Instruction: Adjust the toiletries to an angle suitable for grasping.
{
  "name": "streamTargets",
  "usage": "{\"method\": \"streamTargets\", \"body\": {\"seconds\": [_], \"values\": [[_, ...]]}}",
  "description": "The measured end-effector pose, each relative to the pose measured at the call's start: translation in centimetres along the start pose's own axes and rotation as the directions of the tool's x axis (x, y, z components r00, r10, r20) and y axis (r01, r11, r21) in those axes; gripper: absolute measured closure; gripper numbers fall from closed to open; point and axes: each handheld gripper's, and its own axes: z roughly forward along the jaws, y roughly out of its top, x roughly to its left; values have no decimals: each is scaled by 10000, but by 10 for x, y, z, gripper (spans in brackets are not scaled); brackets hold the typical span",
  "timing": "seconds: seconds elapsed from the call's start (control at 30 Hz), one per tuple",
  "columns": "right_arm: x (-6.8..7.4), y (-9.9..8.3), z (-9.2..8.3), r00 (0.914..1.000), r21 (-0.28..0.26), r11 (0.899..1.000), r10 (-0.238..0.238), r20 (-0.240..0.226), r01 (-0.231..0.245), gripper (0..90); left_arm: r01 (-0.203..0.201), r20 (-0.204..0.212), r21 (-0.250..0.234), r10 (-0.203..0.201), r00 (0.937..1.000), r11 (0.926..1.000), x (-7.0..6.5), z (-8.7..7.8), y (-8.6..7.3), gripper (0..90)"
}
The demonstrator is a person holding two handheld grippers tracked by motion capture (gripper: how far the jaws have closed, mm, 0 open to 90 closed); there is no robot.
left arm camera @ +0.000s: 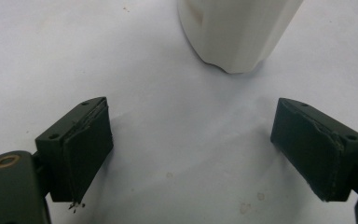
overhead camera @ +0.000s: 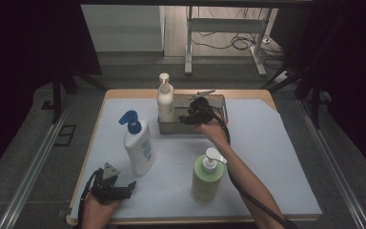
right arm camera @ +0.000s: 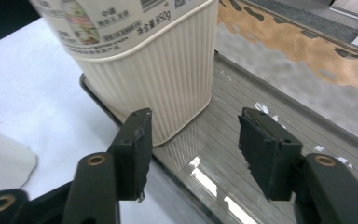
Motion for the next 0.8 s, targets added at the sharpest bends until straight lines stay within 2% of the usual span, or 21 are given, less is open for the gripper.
{"method": "streamTargets", "body": {"seconds": [0.1,0.27,0.4,0.53,0.8], "values": [[1,-1,-7,9999,-40,10000,-40,-110,39,397,0,2,-1,0,10000,10000,0,0,0,122],[3,-3,-15,9992,30,9992,-387,-49,387,358,1,2,-2,-1,10000,10000,0,0,0,122],[4,-5,-21,9988,9,9993,-383,-312,383,323,3,0,-5,-3,10000,10000,0,0,0,122],[6,-8,-27,9967,44,9971,-758,-302,760,274,2,-1,-5,-2,10000,10000,0,0,0,122],[7,-14,-36,9961,116,9966,-811,-350,815,192,3,0,-6,-3,10000,10000,0,0,0,122]]}}
